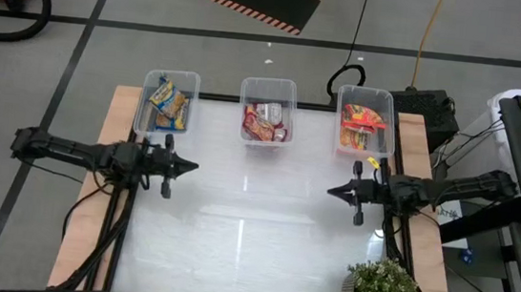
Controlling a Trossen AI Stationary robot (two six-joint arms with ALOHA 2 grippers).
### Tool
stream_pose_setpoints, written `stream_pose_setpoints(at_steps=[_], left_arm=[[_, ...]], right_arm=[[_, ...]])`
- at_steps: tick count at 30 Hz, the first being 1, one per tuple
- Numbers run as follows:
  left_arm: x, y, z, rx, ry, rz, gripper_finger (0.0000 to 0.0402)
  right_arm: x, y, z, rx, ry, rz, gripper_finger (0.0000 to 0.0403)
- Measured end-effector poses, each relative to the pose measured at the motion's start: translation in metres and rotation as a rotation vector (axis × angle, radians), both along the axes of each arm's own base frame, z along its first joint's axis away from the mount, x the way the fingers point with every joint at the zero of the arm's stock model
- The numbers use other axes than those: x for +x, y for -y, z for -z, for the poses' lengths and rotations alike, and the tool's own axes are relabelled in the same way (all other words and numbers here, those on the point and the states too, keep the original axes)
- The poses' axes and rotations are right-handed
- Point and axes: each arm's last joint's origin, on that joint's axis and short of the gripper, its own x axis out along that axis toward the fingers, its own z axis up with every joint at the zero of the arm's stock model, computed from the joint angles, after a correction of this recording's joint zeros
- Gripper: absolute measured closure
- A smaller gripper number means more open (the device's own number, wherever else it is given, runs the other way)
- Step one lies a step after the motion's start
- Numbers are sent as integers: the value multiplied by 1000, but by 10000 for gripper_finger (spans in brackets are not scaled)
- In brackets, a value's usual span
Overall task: Sort Maruchan noodles
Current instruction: Return to Home Position
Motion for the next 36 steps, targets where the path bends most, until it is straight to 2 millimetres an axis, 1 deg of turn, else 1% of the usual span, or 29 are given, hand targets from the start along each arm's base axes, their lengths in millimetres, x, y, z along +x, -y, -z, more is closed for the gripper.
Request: stream_pose_setpoints(at_steps=[5, 11, 18, 23, 27, 28, 32, 36], left_arm=[[-5, 0, -2, -3, 22, 2, 400], [-10, -1, -1, -8, 18, 3, 400], [-14, -1, -3, -9, 38, 4, 400], [-15, -1, -2, -9, 28, 4, 400], [-16, -1, -2, -10, 29, 4, 400], [-16, -1, -2, -10, 29, 4, 400], [-16, -1, -2, -10, 29, 4, 400], [-16, -1, -2, -8, 28, 4, 400]], right_arm=[[-2, 0, -2, 1, 26, 1, 403], [-5, 1, 0, 0, 3, 2, 403], [-7, 1, -2, 9, 18, 0, 403], [-9, 2, 1, 10, 12, 0, 403], [-10, 2, 8, 17, 9, 1, 403], [-10, 2, 9, 20, 15, 2, 403], [-10, 2, 4, 35, 84, -1, 403], [-11, 2, 3, 35, 93, -2, 403]])
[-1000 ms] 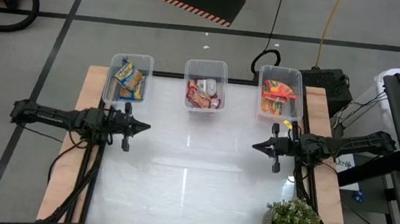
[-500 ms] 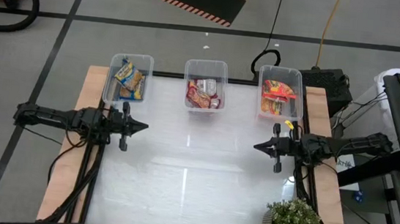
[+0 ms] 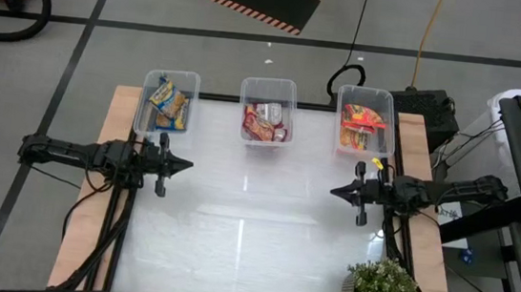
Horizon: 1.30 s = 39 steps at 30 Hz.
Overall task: Sort Maruchan noodles
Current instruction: Return to Home Position
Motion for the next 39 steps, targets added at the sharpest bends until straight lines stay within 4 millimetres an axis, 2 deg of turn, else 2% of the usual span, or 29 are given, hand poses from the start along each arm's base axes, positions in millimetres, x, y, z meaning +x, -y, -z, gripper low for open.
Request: stream_pose_setpoints(at_steps=[21, 39], left_arm=[[0, 0, 0, -12, 3, -1, 400], [0, 0, 1, -9, -4, -1, 400]], right_arm=[[-8, 1, -8, -41, 103, -3, 403], [-7, 2, -3, -27, 48, 8, 403]])
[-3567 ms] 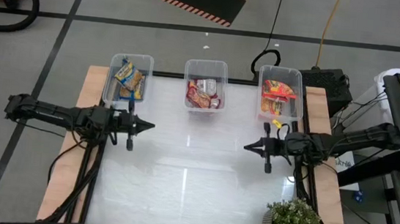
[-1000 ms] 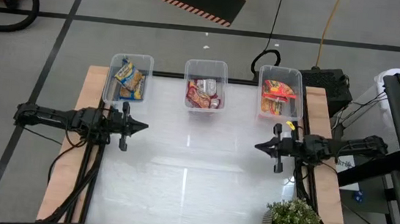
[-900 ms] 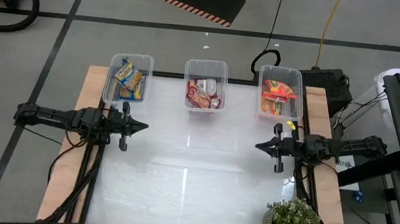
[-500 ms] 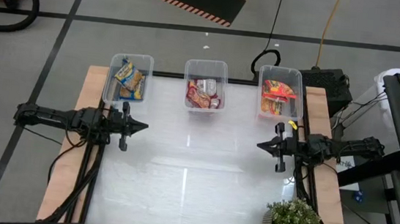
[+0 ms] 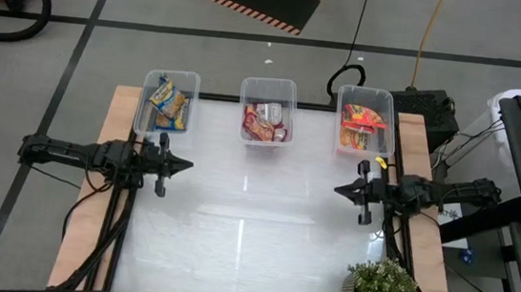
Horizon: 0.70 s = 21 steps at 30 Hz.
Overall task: Sort Maruchan noodles
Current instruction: Return to Home Position
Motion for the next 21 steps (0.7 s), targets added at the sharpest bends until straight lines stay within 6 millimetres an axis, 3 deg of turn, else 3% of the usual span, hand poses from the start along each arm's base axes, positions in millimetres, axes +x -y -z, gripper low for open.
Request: stream_pose_setpoints(at_steps=[4, 9, 21], left_arm=[[-1, 0, 2, 15, 10, 6, 400], [-2, 0, 21, 8, 47, 10, 400], [-5, 1, 17, 8, 127, 67, 400]], right_arm=[[2, 0, 2, 9, -27, 10, 403], [3, 0, 0, -46, -14, 20, 403], [4, 0, -5, -47, 44, 25, 403]])
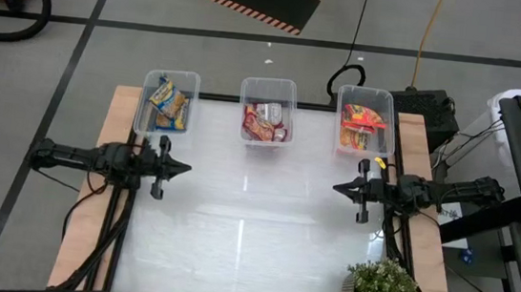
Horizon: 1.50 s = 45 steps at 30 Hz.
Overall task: Sort Maruchan noodles
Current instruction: Return to Home Position
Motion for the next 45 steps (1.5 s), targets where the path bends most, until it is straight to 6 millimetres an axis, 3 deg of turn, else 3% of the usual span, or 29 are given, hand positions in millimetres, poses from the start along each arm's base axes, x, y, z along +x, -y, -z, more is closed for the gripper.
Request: stream_pose_setpoints(at_steps=[12, 20, 27, 45], left_arm=[[0, -2, 2, -27, -17, -14, 400], [1, 4, 5, -24, -62, 143, 385], [2, 0, 4, -41, -49, 1, 382], [0, -2, 1, -19, -13, -32, 397]], right_arm=[[0, 0, -1, 2, 8, -5, 403], [0, 0, -1, 2, 8, -6, 403], [0, 0, -1, 2, 8, -6, 403], [0, 0, -1, 2, 9, -7, 403]])
